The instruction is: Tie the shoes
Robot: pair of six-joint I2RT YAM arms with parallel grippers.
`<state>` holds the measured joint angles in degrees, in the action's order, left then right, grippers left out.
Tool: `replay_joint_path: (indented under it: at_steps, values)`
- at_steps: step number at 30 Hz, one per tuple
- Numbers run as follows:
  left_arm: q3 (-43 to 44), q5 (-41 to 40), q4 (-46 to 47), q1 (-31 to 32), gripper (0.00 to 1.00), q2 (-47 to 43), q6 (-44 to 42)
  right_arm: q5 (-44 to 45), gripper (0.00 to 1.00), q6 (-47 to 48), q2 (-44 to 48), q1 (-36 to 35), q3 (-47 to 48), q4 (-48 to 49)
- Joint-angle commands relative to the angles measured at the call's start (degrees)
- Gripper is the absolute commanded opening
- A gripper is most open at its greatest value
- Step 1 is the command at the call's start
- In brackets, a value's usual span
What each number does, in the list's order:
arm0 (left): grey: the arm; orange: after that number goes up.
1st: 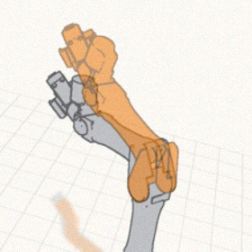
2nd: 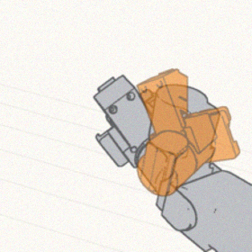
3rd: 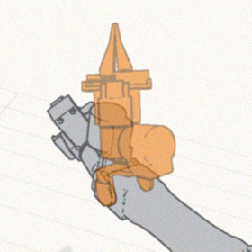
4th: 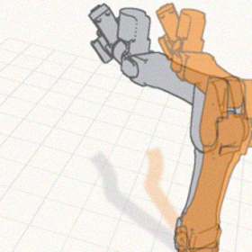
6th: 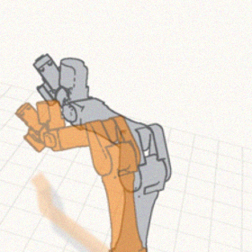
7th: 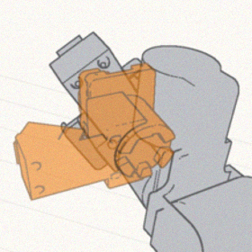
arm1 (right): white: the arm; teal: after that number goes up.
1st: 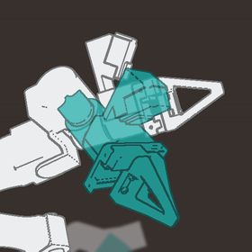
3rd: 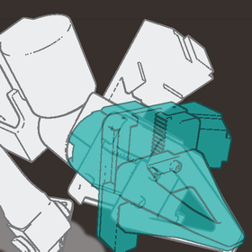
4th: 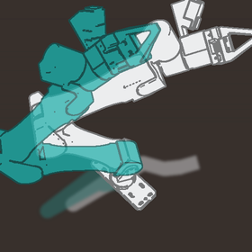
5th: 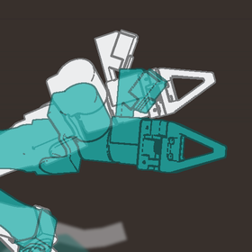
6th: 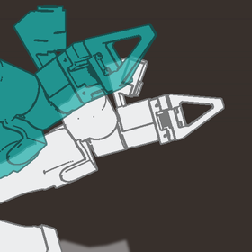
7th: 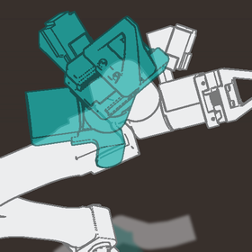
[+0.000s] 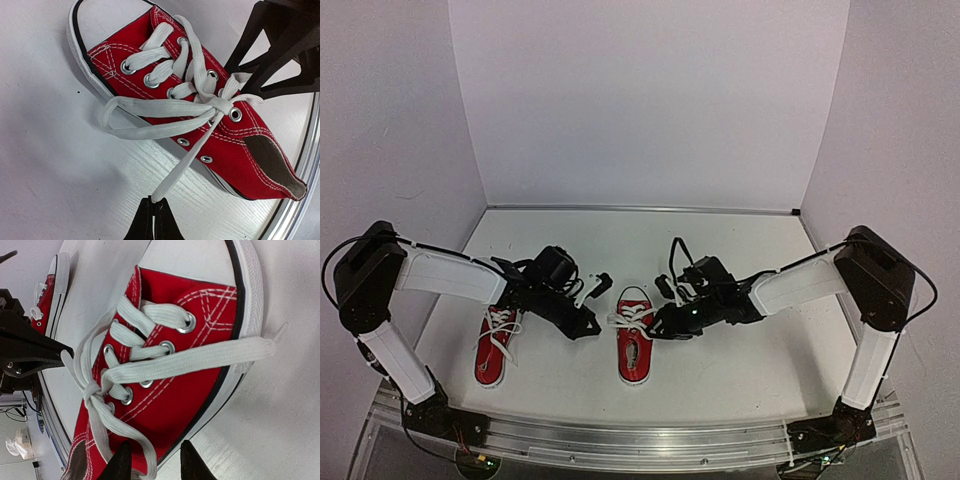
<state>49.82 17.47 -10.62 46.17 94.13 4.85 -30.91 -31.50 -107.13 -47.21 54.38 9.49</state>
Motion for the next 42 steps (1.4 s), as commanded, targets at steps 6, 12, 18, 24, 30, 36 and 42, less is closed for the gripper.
replay_joint_path:
  at_steps: [6, 12, 18, 24, 30, 36, 42]
  values:
    - [-1.3, -1.9, -1.9, -0.4, 0.0, -3.8, 0.7, 1.6, 0.31, 2.4, 1.4, -0.8, 3.0, -3.5]
    - [-2.4, -2.5, -2.5, -0.4, 0.0, -4.7, 1.4, 1.7, 0.3, 2.5, 1.3, -0.8, 3.4, -3.8]
    - [-2.8, -3.7, -3.5, -0.5, 0.0, -5.1, 2.0, 1.4, 0.3, 2.9, 1.0, -0.9, 4.2, -4.4]
    - [-2.9, -4.6, -4.6, -0.5, 0.0, -5.6, 2.3, 1.6, 0.3, 3.3, 0.9, -1.0, 5.1, -5.4]
    - [-3.4, -4.6, -4.8, -0.5, 0.0, -6.1, 2.2, 2.2, 0.32, 4.0, 0.3, -1.2, 6.0, -6.8]
    - [-4.4, -1.6, -2.8, -0.4, 0.17, -7.0, 1.6, 2.2, 0.16, 4.3, 0.6, -1.4, 5.9, -7.0]
    - [-6.4, 1.5, 2.9, -3.1, 0.53, -12.9, 0.7, 2.5, 0.0, 5.1, 1.8, -1.9, 6.1, -7.0]
